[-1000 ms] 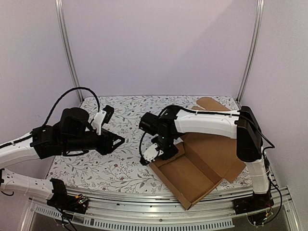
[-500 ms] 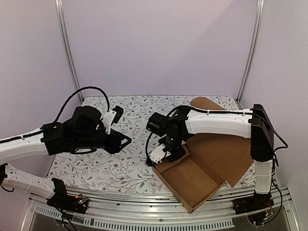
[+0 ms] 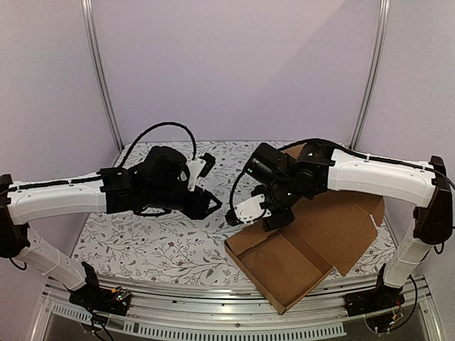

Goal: Fold the paper box

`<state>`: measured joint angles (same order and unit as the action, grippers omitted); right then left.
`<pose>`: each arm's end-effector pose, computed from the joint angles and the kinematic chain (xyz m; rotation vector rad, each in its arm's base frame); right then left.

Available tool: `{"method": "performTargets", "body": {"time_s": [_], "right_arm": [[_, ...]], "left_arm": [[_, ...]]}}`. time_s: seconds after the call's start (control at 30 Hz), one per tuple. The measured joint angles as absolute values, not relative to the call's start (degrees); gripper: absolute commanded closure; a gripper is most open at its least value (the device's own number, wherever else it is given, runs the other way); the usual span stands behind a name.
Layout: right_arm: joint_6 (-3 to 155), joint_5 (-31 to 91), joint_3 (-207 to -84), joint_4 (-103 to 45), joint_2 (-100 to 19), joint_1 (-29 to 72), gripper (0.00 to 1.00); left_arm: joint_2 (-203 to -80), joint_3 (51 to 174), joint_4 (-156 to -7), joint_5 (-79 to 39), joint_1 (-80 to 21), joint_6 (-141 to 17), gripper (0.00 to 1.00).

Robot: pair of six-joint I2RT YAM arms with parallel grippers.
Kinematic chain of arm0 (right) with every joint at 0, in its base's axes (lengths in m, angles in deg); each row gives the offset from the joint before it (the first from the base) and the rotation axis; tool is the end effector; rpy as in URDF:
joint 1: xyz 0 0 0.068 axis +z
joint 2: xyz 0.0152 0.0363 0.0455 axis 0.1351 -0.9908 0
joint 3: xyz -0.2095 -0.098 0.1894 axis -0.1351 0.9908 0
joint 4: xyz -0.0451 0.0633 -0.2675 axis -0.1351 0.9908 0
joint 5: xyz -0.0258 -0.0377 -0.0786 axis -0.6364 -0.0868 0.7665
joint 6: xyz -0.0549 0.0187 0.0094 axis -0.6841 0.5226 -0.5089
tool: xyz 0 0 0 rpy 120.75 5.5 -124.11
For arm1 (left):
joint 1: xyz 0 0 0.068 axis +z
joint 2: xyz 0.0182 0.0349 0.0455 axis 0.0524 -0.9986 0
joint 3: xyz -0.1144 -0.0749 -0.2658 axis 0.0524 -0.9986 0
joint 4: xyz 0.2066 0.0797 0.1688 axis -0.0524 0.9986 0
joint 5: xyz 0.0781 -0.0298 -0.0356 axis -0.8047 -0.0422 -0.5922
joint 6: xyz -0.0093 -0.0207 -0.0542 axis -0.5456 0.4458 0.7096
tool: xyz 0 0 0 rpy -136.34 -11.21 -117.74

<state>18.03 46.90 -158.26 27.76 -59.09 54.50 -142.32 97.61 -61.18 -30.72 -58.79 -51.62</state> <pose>0.1834 0.3342 0.2992 -2.2774 1.5423 -0.1730 0.1771 -0.2572 0.2975 0.6559 2.2151 -0.6780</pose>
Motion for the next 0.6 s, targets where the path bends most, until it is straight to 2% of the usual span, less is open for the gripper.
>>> {"method": "performTargets", "body": {"time_s": [0.3,0.6], "right_arm": [[35.84,48.04,-151.29,24.61,-43.66,54.5,0.41],[49.13,48.0,-142.22,20.0,-30.32,54.54,0.4]], "left_arm": [[-158.62,106.9,-62.33,-24.09,-57.85,-55.34,0.38],[-172.28,115.01,-61.35,-19.13,-57.83,-58.31,0.37]]}}
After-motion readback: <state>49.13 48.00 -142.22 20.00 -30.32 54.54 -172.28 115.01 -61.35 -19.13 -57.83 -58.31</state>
